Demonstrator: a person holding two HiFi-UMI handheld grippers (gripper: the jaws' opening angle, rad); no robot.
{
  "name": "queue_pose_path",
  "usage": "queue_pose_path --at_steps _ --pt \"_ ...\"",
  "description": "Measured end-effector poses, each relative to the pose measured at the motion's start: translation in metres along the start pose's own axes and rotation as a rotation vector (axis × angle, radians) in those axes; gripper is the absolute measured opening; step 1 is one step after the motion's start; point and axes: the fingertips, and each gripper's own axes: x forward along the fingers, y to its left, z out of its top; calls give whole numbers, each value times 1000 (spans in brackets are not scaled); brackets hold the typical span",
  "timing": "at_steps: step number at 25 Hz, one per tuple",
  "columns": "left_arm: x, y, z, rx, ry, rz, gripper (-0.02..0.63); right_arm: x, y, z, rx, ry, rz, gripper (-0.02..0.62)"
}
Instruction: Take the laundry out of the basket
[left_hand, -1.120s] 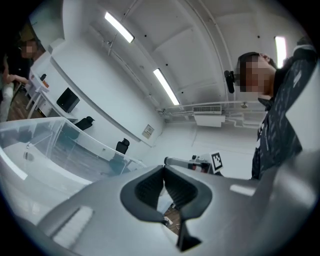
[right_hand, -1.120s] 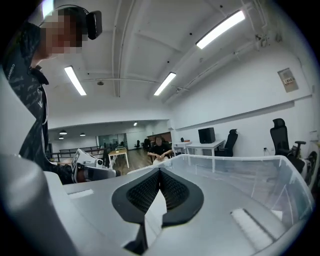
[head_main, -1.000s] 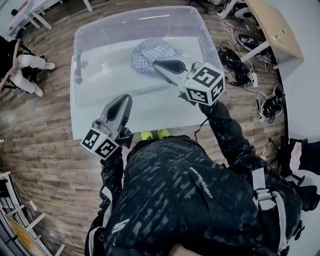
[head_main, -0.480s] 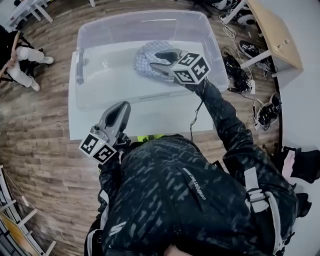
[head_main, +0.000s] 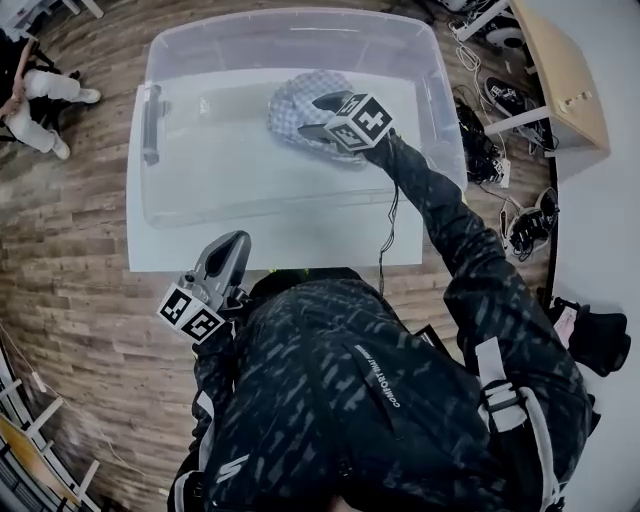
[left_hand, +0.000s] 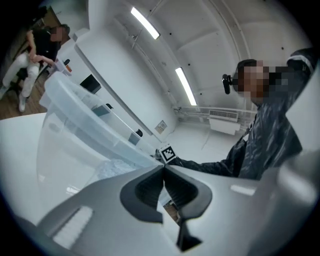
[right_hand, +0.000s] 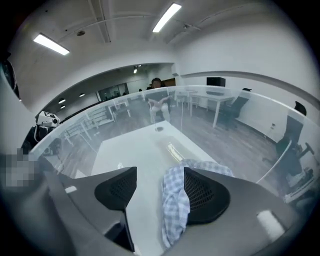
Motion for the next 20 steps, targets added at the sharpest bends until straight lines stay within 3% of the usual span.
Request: queue_pose_path --at_steps 9,20 --pt "-9 11 -19 -70 12 83 11 61 -54 -70 20 208 -57 365" --pt "-19 28 -36 -131 26 149 11 108 -84 -106 -52 382 -100 494"
